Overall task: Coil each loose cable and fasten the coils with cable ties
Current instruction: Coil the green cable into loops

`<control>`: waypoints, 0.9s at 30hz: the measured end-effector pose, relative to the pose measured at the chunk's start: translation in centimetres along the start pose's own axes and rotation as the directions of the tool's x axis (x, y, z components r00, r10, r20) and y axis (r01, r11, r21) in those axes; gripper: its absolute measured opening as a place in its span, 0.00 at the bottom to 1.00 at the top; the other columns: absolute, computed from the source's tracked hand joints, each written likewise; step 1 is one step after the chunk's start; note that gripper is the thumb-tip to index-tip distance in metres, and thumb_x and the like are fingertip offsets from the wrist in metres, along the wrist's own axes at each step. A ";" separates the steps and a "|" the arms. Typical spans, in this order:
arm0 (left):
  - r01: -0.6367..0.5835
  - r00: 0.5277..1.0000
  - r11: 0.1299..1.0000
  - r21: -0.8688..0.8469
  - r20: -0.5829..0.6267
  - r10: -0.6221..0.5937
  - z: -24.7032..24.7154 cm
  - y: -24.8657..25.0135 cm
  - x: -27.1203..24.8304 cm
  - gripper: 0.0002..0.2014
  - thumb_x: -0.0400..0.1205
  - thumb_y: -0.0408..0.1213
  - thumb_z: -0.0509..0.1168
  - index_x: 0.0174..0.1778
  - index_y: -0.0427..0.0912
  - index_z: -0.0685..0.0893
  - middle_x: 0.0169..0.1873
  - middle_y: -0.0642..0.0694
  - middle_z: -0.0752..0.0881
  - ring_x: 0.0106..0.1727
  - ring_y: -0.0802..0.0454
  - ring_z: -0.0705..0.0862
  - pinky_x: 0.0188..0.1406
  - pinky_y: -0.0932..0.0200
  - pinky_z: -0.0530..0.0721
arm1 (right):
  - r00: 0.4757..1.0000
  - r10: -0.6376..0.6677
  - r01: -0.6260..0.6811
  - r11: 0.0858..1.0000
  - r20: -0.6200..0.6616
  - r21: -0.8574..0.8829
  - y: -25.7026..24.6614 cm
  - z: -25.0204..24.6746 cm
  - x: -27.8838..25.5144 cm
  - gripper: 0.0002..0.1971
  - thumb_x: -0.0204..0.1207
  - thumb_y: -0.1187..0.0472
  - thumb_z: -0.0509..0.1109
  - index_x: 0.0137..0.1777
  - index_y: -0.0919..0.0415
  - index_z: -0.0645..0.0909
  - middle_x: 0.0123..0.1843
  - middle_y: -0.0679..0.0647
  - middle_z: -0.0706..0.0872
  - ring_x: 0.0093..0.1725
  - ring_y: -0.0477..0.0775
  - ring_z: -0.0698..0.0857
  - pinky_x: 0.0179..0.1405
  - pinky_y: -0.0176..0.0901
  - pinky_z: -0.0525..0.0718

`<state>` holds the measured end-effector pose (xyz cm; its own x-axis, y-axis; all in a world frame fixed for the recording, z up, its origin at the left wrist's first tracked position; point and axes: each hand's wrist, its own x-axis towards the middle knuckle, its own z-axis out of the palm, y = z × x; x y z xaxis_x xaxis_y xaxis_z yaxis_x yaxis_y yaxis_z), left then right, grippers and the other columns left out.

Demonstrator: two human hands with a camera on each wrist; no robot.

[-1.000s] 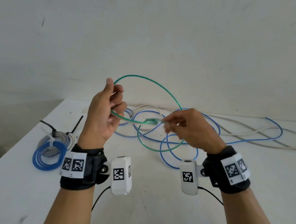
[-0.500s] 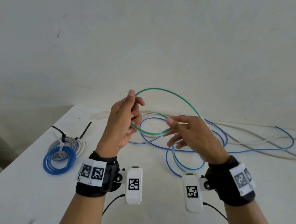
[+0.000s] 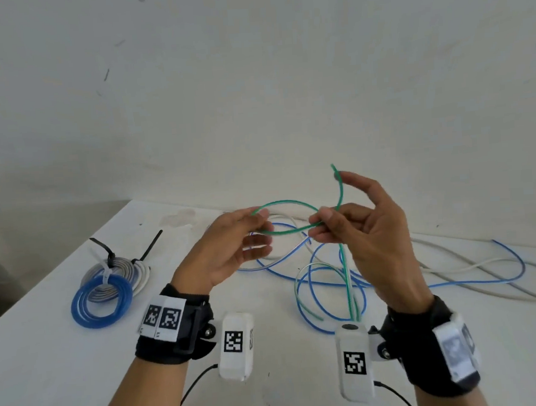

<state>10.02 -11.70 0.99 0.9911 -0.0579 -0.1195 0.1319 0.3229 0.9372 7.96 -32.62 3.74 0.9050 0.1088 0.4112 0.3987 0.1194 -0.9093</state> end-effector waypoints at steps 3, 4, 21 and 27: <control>-0.017 0.997 0.996 -0.083 0.079 0.024 1.3 0.3 -0.6 0.11 0.86 0.35 0.66 0.59 0.34 0.87 0.48 0.40 0.92 0.43 0.48 0.92 0.39 0.57 0.91 | 0.994 -0.024 0.026 0.999 -0.104 0.024 0.6 0.6 0.1 0.24 0.81 0.70 0.73 0.74 0.55 0.73 0.40 0.66 0.92 0.39 0.63 0.94 0.44 0.44 0.92; -0.056 0.996 0.992 -0.111 0.060 0.063 1.4 0.2 -0.5 0.11 0.86 0.33 0.66 0.63 0.34 0.85 0.48 0.40 0.92 0.45 0.48 0.92 0.41 0.56 0.91 | 0.995 -0.021 0.022 1.000 -0.095 0.012 0.8 0.7 0.1 0.22 0.82 0.70 0.72 0.73 0.56 0.74 0.40 0.66 0.92 0.39 0.62 0.94 0.44 0.44 0.92; -0.368 0.927 0.904 0.217 0.006 0.376 2.3 -0.5 -0.9 0.10 0.84 0.32 0.70 0.59 0.36 0.91 0.45 0.39 0.90 0.35 0.49 0.88 0.42 0.56 0.91 | 0.938 -0.344 0.281 0.699 0.034 -0.658 4.0 1.4 0.0 0.18 0.82 0.71 0.62 0.60 0.53 0.89 0.42 0.47 0.85 0.41 0.47 0.84 0.40 0.53 0.85; -0.275 0.960 0.900 0.339 0.146 0.239 1.5 -0.3 -1.0 0.09 0.82 0.31 0.72 0.56 0.35 0.92 0.41 0.39 0.91 0.39 0.46 0.90 0.45 0.53 0.92 | 0.961 -0.266 0.174 0.793 -0.075 -0.584 3.1 1.8 -0.4 0.16 0.82 0.60 0.74 0.65 0.45 0.76 0.39 0.38 0.90 0.36 0.46 0.87 0.40 0.53 0.86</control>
<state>8.96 -13.19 1.29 0.9807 -0.1168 0.1569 -0.1595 -0.0133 0.9871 8.57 -30.51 0.88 0.7748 -0.0016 0.6323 0.5600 -0.4624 -0.6874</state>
